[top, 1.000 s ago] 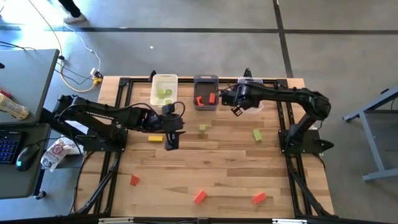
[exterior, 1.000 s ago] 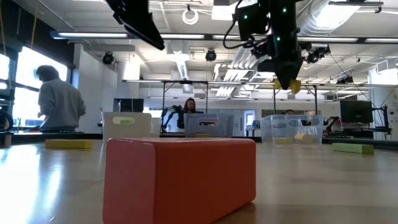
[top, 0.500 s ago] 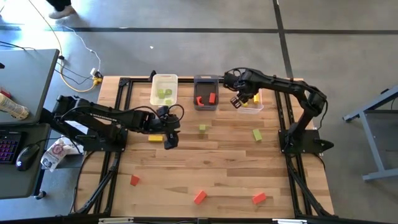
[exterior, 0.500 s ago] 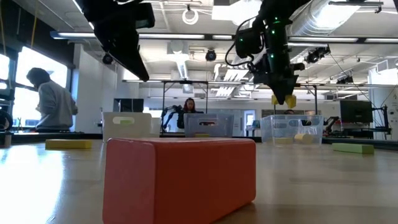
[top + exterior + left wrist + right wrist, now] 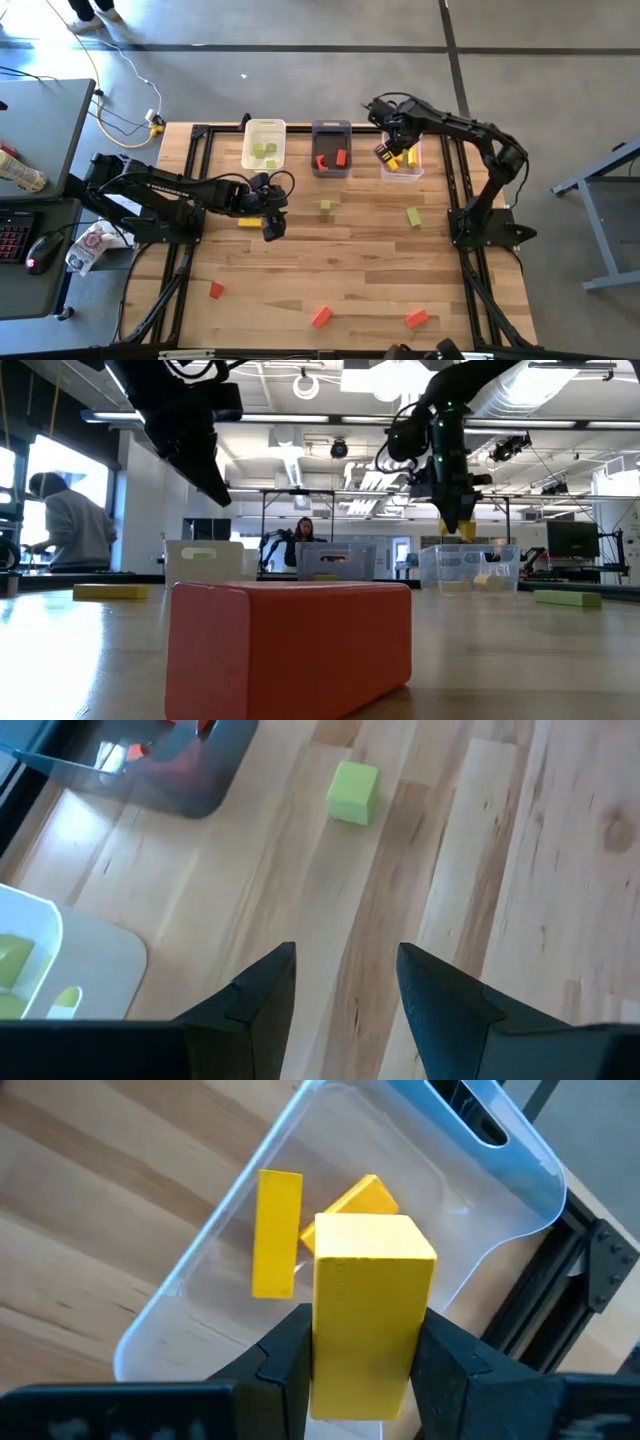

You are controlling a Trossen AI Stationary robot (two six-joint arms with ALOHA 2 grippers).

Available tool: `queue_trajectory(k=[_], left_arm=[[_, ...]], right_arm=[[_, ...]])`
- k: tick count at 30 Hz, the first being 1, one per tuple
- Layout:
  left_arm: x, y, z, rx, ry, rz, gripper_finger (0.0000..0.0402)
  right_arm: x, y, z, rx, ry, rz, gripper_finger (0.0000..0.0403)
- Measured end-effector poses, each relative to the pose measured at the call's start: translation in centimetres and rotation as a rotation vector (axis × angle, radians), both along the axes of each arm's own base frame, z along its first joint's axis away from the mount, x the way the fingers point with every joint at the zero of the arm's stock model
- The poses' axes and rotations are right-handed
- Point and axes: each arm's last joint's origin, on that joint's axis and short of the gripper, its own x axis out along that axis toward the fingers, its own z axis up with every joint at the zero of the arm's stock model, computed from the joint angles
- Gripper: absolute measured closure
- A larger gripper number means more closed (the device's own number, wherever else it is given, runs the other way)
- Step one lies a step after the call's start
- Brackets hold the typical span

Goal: Sort & place blocks by color
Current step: Put the yellow block into the transparent bin, then put the orange block into the black bin

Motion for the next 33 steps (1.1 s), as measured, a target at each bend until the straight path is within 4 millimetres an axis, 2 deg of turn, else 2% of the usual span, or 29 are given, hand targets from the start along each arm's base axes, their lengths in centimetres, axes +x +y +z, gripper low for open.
queue_trajectory(k=[4,10,19,27,33], left_arm=[[0.2,0.0,0.1,-0.01,-0.023,-0.009,0.0241],[0.2,-0.1,0.1,-0.013,-0.023,-0.013,0.0241],[0.2,-0.1,0.1,-0.013,-0.022,-0.014,0.0241],[0.2,-0.1,0.1,-0.014,-0.022,-0.014,0.0241],[0.2,-0.1,0.1,-0.014,-0.023,-0.014,0.0241]], right_arm=[[-0.6,-0.7,0.0,0.033,-0.022,-0.019,0.0288],[-1.4,-1.6,-0.1,0.078,-0.063,-0.059,0.0247],[-1.3,-1.4,-0.1,0.079,-0.061,-0.052,0.0244],[-0.8,0.8,0.1,0.198,-0.027,-0.009,0.0244],[0.2,3.6,1.6,0.152,-0.043,0.086,0.0258]])
